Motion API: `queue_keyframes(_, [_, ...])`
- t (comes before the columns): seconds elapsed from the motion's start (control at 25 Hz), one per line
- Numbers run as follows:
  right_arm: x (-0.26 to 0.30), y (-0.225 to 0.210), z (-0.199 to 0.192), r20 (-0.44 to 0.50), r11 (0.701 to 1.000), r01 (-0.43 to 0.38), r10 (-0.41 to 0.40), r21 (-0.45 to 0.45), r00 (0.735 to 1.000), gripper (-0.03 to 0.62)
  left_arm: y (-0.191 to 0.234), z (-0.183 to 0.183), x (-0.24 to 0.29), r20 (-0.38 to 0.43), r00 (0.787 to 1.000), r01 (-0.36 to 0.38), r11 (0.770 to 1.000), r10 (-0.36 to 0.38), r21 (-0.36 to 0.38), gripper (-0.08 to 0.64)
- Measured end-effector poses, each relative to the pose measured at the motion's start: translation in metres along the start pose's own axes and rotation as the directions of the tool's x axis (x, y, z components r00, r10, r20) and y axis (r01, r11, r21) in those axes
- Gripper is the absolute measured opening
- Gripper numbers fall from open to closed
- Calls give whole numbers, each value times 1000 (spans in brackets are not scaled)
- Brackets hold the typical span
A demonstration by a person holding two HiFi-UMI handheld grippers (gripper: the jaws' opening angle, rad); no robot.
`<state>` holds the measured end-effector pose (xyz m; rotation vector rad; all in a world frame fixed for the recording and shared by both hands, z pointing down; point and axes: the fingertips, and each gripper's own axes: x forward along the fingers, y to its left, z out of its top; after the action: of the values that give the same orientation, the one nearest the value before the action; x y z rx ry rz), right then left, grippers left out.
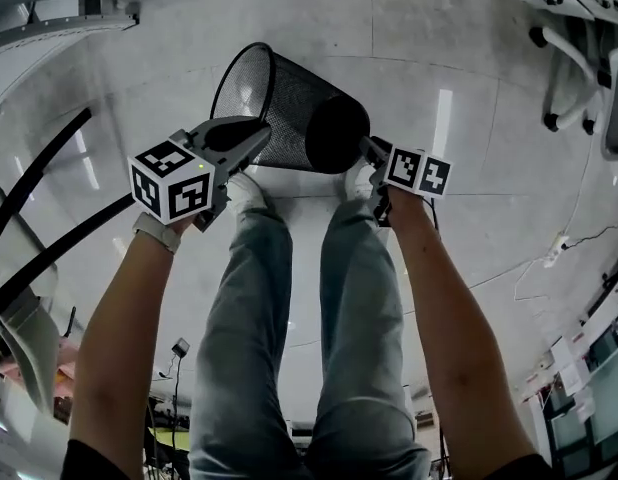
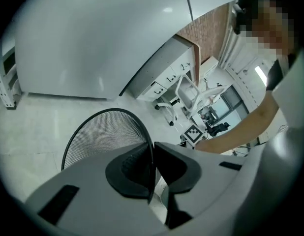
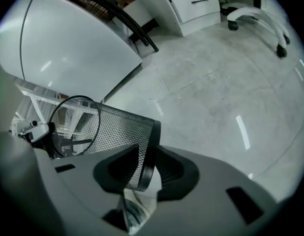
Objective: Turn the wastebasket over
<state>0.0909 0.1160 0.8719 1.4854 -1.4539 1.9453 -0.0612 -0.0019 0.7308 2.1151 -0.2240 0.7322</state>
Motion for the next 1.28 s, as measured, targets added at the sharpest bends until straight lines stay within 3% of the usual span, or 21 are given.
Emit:
queue_keyframes(0.12, [-11,-14,11,7,999,30,-30,-11,1000,114,-14,2,17,12,996,-83,996,84,-20,46])
queue_keyframes(0.32, [-31,-20,14,-8,1000,-16,16,9,1000,114,-45,7,52,29,988,-147,982,151,-122,46])
queue_keyframes(0.64, [-68,-71,19,22,996,-16,15,91,1000,109,-78,21,92,-41,968,-248,965,246,-78,42])
queue_keyframes(0.72, [-78,-78,18,29,995,-17,14,99,999,109,-79,26,91,-62,960,-274,961,271,-39,38])
queue_keyframes(0.84, [-86,-81,19,27,995,-21,18,100,999,109,-75,41,84,-90,943,-311,946,319,93,38])
queue_keyframes(1.08, [-83,-72,34,47,995,-46,42,83,998,109,-43,70,82,-123,885,-383,854,448,352,38])
queue_keyframes(1.2, [-80,-67,34,48,995,-60,57,74,997,109,-36,64,95,-155,869,-374,829,469,416,38])
queue_keyframes(1.28, [-80,-63,34,51,995,-72,68,74,996,109,-38,59,105,-166,875,-354,836,454,419,38])
